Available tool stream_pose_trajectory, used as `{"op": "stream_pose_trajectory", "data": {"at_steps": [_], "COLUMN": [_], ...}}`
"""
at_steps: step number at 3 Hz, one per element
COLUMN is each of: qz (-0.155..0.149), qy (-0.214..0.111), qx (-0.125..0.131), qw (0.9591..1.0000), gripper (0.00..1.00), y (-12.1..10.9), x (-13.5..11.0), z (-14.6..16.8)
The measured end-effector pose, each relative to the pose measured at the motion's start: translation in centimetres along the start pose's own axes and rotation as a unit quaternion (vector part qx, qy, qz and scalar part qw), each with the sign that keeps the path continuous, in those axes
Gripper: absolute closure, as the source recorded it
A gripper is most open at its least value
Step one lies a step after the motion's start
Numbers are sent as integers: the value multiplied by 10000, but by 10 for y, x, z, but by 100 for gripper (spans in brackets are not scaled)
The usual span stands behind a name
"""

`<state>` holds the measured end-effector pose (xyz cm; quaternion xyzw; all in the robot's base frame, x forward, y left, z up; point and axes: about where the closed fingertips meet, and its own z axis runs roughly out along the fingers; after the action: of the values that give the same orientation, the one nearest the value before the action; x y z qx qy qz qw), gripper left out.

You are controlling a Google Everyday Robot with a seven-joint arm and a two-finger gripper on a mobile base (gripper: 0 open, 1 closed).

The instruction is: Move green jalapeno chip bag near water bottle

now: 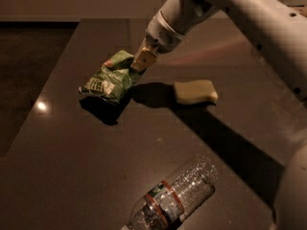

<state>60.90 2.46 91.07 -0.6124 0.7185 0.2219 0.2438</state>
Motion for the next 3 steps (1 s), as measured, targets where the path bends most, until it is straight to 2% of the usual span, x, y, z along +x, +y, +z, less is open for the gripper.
{"op": "stream_pose_trajectory", "data": {"at_steps": [1, 2, 3], "qz": [-438, -954, -1393], "qy": [-49, 15, 178], "qx": [-288, -339, -291], "qw": [9986, 9949, 9897], "gripper": [100, 100, 100], "y": [45, 85, 115], "x": [13, 25, 38], "z": [-27, -50, -59]}}
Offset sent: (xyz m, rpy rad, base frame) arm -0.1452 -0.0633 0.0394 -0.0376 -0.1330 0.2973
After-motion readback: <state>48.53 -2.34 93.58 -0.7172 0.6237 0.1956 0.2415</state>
